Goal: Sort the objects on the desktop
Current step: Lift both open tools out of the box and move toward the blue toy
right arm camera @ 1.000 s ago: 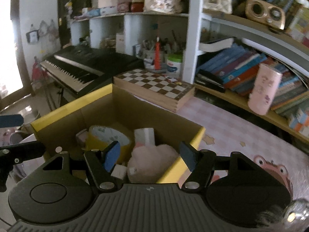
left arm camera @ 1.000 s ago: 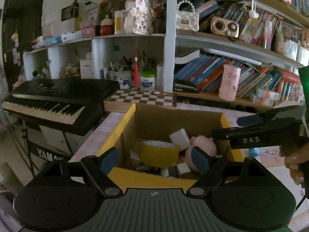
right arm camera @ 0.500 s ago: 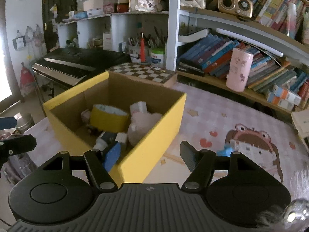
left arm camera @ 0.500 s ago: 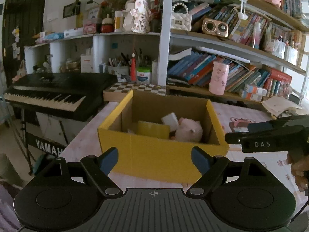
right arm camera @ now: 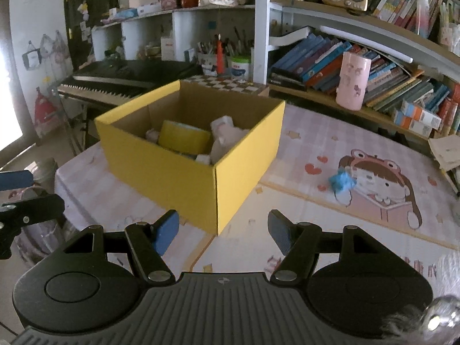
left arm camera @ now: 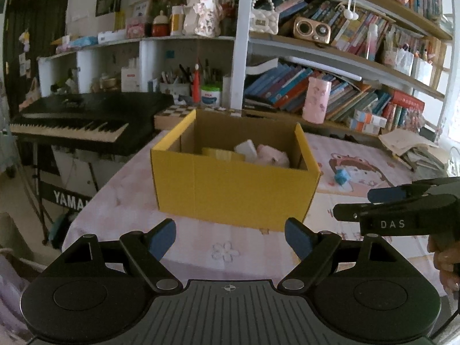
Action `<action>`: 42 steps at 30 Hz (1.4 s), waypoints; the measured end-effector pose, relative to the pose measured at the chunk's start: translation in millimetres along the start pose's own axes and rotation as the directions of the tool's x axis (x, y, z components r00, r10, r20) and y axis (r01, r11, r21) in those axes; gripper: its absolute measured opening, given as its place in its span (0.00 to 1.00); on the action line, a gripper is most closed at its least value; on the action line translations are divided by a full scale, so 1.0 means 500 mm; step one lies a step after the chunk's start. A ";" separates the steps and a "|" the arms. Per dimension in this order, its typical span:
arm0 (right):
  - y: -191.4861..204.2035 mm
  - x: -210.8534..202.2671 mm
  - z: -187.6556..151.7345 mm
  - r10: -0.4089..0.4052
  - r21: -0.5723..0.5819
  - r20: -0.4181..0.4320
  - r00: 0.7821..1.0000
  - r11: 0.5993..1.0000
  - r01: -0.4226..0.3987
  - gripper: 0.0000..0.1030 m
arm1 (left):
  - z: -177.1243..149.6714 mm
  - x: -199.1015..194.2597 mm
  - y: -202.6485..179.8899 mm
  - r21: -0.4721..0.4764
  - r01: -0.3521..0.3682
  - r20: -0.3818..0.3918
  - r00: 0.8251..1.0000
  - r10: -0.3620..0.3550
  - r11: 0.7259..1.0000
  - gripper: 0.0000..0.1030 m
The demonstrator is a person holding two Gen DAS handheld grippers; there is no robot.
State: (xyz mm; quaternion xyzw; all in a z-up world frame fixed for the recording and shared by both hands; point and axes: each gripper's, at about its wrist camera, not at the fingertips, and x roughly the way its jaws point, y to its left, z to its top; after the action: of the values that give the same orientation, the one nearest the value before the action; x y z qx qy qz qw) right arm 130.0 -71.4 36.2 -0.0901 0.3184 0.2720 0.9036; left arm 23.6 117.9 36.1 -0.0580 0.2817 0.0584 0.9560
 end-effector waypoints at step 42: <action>-0.165 -0.131 -0.206 -0.291 0.237 -0.191 0.938 0.913 0.331 0.71 | -0.059 0.091 -0.252 0.145 0.385 -0.205 0.913 -0.353 0.911 0.83</action>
State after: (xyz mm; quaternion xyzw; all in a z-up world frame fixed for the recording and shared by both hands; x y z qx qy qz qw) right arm 78.5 -203.4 -4.0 -0.0381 0.4011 0.0717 0.9124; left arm 64.3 -6.9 -3.7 -0.0277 0.3525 -0.1551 0.9224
